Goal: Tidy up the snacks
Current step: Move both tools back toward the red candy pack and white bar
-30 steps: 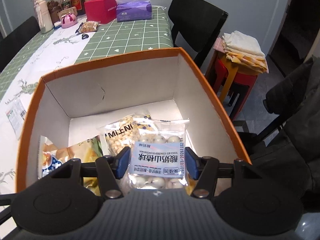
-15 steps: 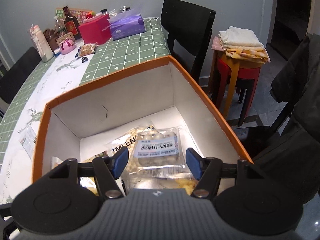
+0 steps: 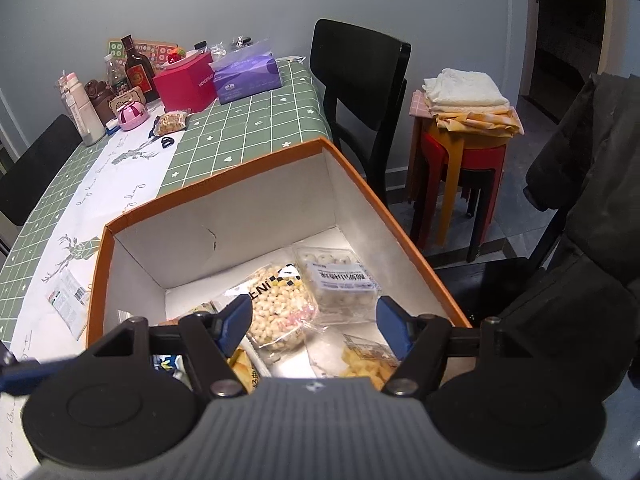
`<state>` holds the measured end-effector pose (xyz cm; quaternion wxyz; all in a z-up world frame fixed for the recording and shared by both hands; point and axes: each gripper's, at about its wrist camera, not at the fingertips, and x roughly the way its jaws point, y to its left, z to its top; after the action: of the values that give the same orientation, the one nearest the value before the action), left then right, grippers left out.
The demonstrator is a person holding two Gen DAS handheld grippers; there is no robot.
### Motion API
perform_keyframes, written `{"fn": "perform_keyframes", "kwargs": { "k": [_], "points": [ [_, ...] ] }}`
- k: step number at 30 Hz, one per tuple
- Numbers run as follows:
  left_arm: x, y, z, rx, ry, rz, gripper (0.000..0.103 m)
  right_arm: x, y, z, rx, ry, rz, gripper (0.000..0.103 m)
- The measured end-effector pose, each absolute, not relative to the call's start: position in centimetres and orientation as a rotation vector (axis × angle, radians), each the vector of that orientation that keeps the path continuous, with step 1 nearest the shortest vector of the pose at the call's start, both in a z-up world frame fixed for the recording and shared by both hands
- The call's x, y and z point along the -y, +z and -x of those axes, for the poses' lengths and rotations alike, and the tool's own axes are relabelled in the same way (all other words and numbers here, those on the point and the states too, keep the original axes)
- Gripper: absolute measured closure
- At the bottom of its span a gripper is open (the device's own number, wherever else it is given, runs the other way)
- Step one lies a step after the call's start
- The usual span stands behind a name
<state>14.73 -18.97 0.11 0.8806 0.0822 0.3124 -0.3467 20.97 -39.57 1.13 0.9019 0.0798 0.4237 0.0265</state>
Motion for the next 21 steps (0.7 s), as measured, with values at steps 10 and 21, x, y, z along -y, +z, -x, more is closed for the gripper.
{"fn": "perform_keyframes", "kwargs": {
  "k": [10,21],
  "points": [
    [11.9,0.3,-16.3,-0.701,-0.567,-0.089,0.017,36.0,3.6,-20.3,-0.82,0.1,-0.102,0.036],
    [4.6,-0.4,-16.8,-0.739,-0.399,-0.117,0.017,29.5,5.4,-20.1,-0.787,0.186,-0.028,0.036]
  ]
}}
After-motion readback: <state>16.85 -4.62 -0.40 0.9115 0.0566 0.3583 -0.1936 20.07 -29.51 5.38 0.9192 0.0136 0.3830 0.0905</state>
